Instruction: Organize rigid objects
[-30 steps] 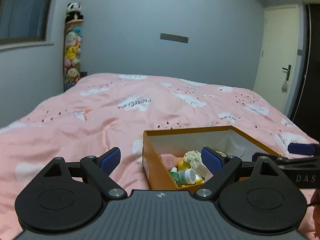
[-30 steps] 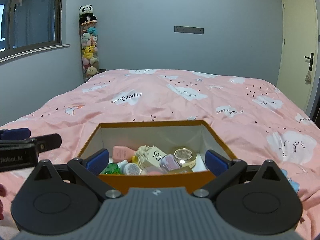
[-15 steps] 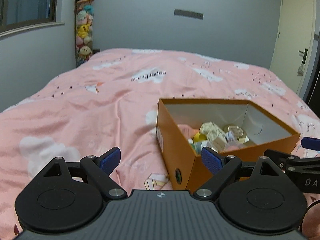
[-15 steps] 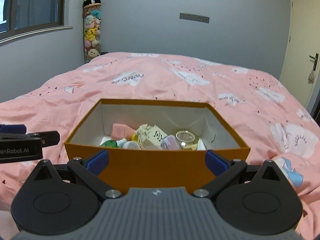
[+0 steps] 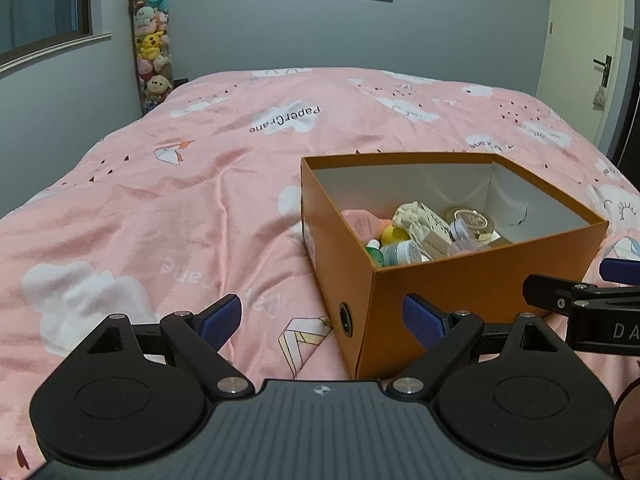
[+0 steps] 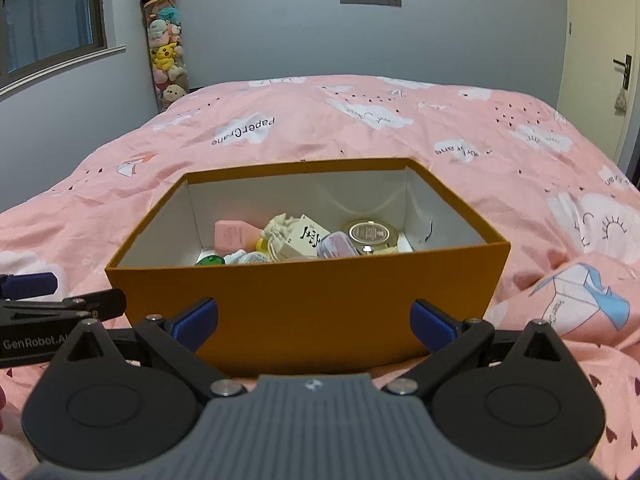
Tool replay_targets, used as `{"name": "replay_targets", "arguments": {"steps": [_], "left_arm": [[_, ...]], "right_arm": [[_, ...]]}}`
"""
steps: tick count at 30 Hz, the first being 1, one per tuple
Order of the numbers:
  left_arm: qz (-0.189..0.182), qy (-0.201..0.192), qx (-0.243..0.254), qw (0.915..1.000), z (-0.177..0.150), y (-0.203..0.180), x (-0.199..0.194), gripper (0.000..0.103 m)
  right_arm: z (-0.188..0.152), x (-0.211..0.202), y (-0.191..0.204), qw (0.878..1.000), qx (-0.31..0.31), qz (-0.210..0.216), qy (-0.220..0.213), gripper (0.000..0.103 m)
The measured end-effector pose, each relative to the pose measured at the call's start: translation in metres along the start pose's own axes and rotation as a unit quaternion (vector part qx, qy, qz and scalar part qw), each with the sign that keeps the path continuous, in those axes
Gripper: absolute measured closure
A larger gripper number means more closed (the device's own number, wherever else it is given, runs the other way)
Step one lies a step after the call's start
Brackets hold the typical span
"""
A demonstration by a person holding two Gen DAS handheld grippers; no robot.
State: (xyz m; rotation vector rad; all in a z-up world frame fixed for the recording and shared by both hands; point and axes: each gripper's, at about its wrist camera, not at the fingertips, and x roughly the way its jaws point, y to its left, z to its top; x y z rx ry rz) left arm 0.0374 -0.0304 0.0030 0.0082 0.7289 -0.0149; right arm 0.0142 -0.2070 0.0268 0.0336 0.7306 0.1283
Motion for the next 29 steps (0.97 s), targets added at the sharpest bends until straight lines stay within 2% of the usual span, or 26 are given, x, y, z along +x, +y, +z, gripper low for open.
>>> {"name": "replay_targets", "arguments": {"steps": [29], "left_arm": [[-0.003,0.003,0.015,0.9999,-0.0003,-0.0060,0.0000,0.000]], "right_arm": [[-0.0013,0.0058,-0.0021,1.000,0.005,0.005,0.014,0.003]]}}
